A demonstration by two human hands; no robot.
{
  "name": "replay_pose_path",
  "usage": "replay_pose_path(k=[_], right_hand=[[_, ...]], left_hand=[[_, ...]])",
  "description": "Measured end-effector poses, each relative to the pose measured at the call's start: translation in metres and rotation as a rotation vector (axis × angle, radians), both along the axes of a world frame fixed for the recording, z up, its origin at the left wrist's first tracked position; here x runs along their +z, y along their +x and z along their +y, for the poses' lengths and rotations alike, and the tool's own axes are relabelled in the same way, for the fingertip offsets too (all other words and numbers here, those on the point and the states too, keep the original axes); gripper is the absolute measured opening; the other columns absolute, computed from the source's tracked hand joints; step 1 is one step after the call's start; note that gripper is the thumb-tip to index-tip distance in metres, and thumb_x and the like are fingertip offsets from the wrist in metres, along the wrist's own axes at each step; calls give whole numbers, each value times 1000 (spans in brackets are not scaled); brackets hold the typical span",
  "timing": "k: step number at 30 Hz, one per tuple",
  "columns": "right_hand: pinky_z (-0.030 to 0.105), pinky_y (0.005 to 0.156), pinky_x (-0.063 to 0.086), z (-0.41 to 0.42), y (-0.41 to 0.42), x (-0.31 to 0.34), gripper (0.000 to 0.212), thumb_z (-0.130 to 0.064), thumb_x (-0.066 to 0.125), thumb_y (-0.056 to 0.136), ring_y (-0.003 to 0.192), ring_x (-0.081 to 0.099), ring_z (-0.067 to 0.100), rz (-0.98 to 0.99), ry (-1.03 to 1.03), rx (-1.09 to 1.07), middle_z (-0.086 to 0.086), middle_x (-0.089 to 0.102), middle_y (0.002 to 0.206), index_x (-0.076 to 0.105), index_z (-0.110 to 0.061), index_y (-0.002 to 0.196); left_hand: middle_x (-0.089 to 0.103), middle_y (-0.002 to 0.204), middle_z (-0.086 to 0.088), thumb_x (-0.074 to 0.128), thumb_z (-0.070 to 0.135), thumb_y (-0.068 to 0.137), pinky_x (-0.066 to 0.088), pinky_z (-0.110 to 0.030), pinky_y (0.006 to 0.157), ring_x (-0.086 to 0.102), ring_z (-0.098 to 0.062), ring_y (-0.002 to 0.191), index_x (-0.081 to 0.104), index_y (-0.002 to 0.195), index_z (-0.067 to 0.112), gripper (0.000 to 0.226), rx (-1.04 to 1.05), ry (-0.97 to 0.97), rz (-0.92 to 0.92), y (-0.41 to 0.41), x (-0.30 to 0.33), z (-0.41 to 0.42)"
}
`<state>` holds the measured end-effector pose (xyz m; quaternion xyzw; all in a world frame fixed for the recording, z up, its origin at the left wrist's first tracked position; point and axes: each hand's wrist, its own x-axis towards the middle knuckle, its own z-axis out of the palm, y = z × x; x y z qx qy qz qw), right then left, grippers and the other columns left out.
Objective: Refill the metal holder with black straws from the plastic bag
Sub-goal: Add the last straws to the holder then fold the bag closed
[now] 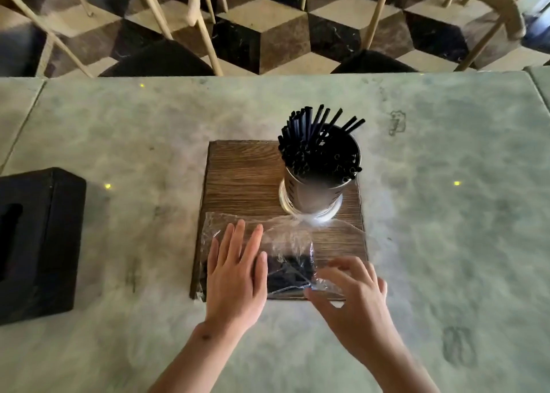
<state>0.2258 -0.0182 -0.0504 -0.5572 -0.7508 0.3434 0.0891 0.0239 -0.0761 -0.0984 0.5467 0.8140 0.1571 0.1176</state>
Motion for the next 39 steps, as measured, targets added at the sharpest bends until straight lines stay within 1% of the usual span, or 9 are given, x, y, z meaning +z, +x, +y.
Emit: replay_pose_path(k=[3,8,14,17,20,23,26,34,39], right_hand=[[38,81,29,8,3,-4,4,-41,77,81,102,51,7,36,20,-24,-29,64,96,73,-39,81],[59,89,49,16,18,1,23,-10,85,82,93,67,8,212,-98,-75,-38,65,94,75,-31,78],[54,93,49,21,24,13,25,-53,62,84,86,68,2,181,-91,-82,-20,71,84,66,-29,85],[48,86,48,19,2,22,25,-38,60,89,92,61,28,93,374,-207,0,66,96,64,-14,97],[45,79,45,4,-40,18,16,-17,58,91,94,59,34,106,578,23,8,67,105,69,-11,101],[39,104,44,-9,-71,-2,36,-17,48,98,126,58,27,31,441,255,5,66,132,67,-10,128],[48,124,27,-6,-78,-18,49,-21,39,103,149,38,27,-112,355,296,9,51,154,50,-5,148],[50,127,17,4,-59,-31,61,-39,33,105,156,24,25,-245,294,216,12,36,164,37,-6,157],[55,124,25,-7,-48,-29,54,-28,48,101,151,35,28,-213,406,198,14,45,158,49,-3,149]], left_hand=[[34,169,-8,18,47,110,22,-55,129,24,-25,160,45,158,25,59,-28,-5,25,-4,-3,-2],[36,168,-9,15,50,111,25,-58,126,28,-29,159,45,158,25,61,-47,16,73,-7,-9,-2],[27,172,-10,15,54,110,16,-59,129,17,-31,162,34,162,28,62,-92,-36,112,1,-7,-9],[28,172,-11,23,48,109,12,-58,130,18,-32,161,37,162,26,58,-109,-37,139,3,-2,-10],[30,171,-11,28,41,107,13,-60,129,22,-35,160,41,160,25,57,-106,-47,135,1,1,-5],[29,171,-13,30,44,102,18,-66,126,22,-44,158,38,161,25,63,-119,-122,142,-2,0,-3],[29,171,-14,33,51,99,20,-69,125,21,-49,157,40,161,24,67,-146,-158,180,-5,-2,-3],[26,172,-14,23,57,108,22,-65,126,19,-48,158,43,159,23,64,-126,-88,187,-8,-9,-9],[32,169,-17,27,54,108,26,-57,124,23,-43,158,44,157,17,63,-71,-43,170,1,-4,-20]])
